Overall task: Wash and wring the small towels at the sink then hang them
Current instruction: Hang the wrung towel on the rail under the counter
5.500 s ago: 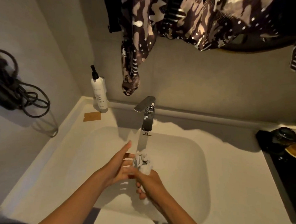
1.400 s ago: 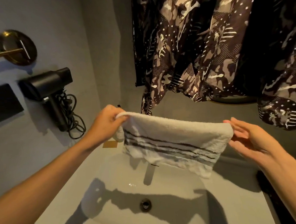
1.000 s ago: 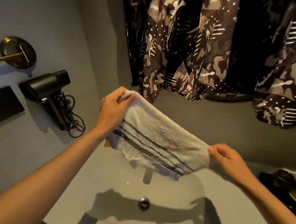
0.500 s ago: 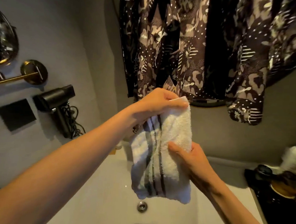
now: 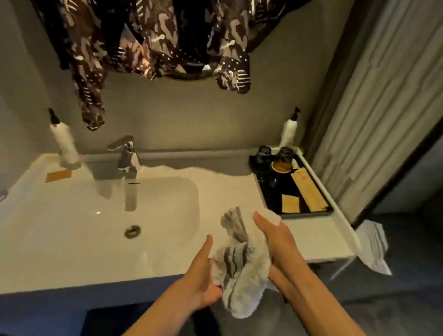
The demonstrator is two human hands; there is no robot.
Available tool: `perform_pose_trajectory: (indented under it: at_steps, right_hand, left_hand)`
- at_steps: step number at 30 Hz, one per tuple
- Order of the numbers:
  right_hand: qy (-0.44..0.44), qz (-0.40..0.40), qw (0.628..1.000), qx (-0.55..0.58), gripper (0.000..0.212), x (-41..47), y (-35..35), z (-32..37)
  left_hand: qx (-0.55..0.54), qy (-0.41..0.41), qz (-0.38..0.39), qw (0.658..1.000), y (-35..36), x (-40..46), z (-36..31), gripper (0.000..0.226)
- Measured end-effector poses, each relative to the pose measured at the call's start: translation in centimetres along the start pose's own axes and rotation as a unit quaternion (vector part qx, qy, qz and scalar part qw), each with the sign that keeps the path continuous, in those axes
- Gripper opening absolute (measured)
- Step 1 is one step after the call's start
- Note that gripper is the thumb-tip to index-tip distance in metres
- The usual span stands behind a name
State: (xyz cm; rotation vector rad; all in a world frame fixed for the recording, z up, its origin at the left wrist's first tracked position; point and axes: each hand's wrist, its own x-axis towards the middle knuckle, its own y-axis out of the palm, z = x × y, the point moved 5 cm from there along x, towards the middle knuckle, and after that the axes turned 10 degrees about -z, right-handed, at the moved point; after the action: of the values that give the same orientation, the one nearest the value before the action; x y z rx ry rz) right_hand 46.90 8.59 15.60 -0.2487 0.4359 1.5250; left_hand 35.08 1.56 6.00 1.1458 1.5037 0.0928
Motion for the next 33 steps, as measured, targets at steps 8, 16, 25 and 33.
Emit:
perform_pose_trajectory:
  at_steps: [8, 16, 25, 33]
  right_hand:
    - [0.098, -0.085, 0.989, -0.065, 0.033, 1.7, -17.4, -8.5]
    - [0.148, -0.072, 0.982, -0.093, 0.036, 8.7, -30.8, -16.8]
    - [0.164, -0.062, 0.983, -0.063, 0.032, 15.5, -34.2, -22.1]
    - [0.153, -0.008, 0.987, 0.052, 0.020, 22.2, -34.6, -21.2]
  left_hand:
    - [0.150, 0.011, -0.041, 0.988, 4.4, 4.5, 12.6, 0.067]
    - [0.099, -0.162, -0.068, 0.979, 4.7, 15.4, 27.6, 0.083]
    - [0.170, -0.118, -0.053, 0.977, 4.3, 26.7, 32.2, 0.074]
    - [0.066, 0.066, -0.109, 0.990, 5.0, 31.5, 27.6, 0.028]
